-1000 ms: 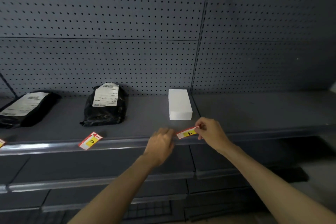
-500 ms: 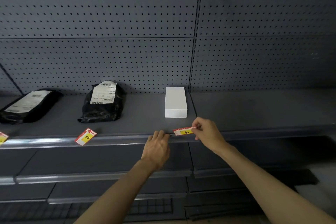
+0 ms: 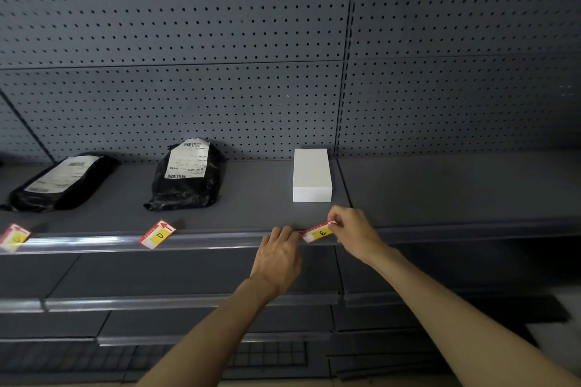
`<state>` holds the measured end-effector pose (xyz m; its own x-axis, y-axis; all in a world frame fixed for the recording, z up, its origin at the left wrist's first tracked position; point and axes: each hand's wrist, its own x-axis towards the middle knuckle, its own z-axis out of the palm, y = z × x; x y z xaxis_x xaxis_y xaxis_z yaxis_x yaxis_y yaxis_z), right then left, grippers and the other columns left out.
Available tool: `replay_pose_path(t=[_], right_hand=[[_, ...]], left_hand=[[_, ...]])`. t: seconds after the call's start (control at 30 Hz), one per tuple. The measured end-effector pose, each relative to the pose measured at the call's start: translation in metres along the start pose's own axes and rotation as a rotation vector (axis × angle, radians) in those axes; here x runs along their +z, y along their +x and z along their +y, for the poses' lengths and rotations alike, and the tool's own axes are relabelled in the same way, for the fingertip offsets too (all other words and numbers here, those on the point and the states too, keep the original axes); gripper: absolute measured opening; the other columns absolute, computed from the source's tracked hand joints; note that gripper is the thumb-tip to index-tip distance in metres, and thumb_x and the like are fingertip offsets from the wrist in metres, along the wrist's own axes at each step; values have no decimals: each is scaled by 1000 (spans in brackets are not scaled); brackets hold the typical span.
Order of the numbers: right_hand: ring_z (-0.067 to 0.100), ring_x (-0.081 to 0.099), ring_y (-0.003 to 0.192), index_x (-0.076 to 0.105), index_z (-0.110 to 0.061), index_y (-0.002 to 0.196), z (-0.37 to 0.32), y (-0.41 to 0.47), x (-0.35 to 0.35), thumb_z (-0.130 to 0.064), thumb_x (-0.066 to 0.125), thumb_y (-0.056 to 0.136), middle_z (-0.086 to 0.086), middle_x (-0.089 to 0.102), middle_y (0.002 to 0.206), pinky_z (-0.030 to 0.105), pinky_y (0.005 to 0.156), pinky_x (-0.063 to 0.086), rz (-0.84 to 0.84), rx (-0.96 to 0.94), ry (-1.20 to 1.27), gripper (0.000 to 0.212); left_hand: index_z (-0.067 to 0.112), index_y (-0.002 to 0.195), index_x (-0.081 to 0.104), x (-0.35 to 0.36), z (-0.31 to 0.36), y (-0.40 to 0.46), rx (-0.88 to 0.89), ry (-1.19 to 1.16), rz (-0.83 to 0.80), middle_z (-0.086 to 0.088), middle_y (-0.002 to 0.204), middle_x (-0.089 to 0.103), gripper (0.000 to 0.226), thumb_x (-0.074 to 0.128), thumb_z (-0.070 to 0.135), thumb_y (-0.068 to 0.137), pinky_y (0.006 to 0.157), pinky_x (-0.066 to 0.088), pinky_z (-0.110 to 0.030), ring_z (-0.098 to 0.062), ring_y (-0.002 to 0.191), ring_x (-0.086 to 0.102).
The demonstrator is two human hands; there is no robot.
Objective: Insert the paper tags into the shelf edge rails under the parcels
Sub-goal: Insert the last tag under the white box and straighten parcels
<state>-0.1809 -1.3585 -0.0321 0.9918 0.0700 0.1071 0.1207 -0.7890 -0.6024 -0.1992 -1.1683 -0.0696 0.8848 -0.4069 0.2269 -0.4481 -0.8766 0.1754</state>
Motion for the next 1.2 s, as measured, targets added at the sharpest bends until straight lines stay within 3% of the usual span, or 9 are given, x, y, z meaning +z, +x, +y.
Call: replay_pose_path(t=[0.17, 0.33, 0.4, 0.5, 0.67, 0.8, 0.9, 1.1, 1.2], right_hand=[[12, 56, 75, 63, -12, 87, -1, 2, 4, -14, 57, 95, 3, 60, 87, 14, 59, 36, -26, -104, -164, 10], [17, 61, 81, 65, -8, 94, -6, 4, 7, -14, 59, 94, 9, 60, 98, 29, 73, 54, -26, -169, -267, 9], [17, 62, 84, 62, -10, 104, -6, 3, 6, -15, 58, 95, 7, 58, 107, 29, 74, 55, -31, -163, -278, 12], [16, 63, 84, 51, -11, 125, -9, 1, -2, -23, 59, 94, 4, 51, 118, 20, 65, 51, 4, -131, -268, 34], [16, 59, 84, 59, -13, 104, -33, 3, -18, -41, 52, 93, 1, 57, 102, 31, 65, 53, 98, -206, -423, 31], [23, 59, 88, 62, -11, 94, -84, 7, -15, -45, 49, 92, 5, 64, 92, 38, 68, 52, 85, -280, -418, 37], [25, 61, 87, 60, -11, 95, -137, 9, 1, -49, 49, 92, 6, 64, 97, 40, 71, 52, -4, -317, -349, 40], [22, 58, 78, 58, -13, 88, -270, 17, 62, -50, 48, 93, 4, 61, 94, 34, 62, 48, -43, -450, -358, 38], [25, 57, 80, 55, -14, 85, -343, 15, 106, -51, 48, 92, 5, 61, 93, 38, 67, 49, -44, -498, -330, 38]], left_hand=[[18, 132, 47, -1, 0, 3, -20, -23, -12, -2, 130, 49, 43, 54, 24, 89, 104, 37, -35, -20, 118, 44], [19, 130, 48, -2, 1, 7, -43, -18, -31, -2, 128, 50, 41, 53, 24, 89, 103, 37, -35, -20, 117, 44], [18, 129, 49, -4, 0, 9, -36, 4, -45, -3, 128, 50, 40, 51, 24, 89, 102, 37, -35, -21, 116, 44], [17, 127, 50, -13, -8, 10, -46, 17, -56, -4, 129, 50, 37, 50, 27, 91, 102, 38, -36, -21, 117, 45], [12, 112, 55, -59, -41, 9, -140, 29, -47, -10, 118, 56, 27, 48, 27, 91, 93, 40, -40, -29, 114, 49], [9, 104, 62, -112, -83, -9, -233, 49, -16, -14, 114, 60, 27, 49, 28, 90, 90, 43, -41, -32, 111, 52], [8, 99, 62, -150, -124, -36, -298, 74, 14, -15, 113, 62, 27, 49, 29, 89, 89, 44, -43, -34, 109, 54], [11, 94, 64, -216, -225, -117, -415, 102, 115, -13, 105, 65, 29, 53, 37, 88, 85, 46, -42, -32, 105, 56], [13, 93, 62, -253, -281, -166, -471, 134, 140, -11, 107, 64, 30, 51, 40, 87, 85, 46, -42, -31, 107, 55]])
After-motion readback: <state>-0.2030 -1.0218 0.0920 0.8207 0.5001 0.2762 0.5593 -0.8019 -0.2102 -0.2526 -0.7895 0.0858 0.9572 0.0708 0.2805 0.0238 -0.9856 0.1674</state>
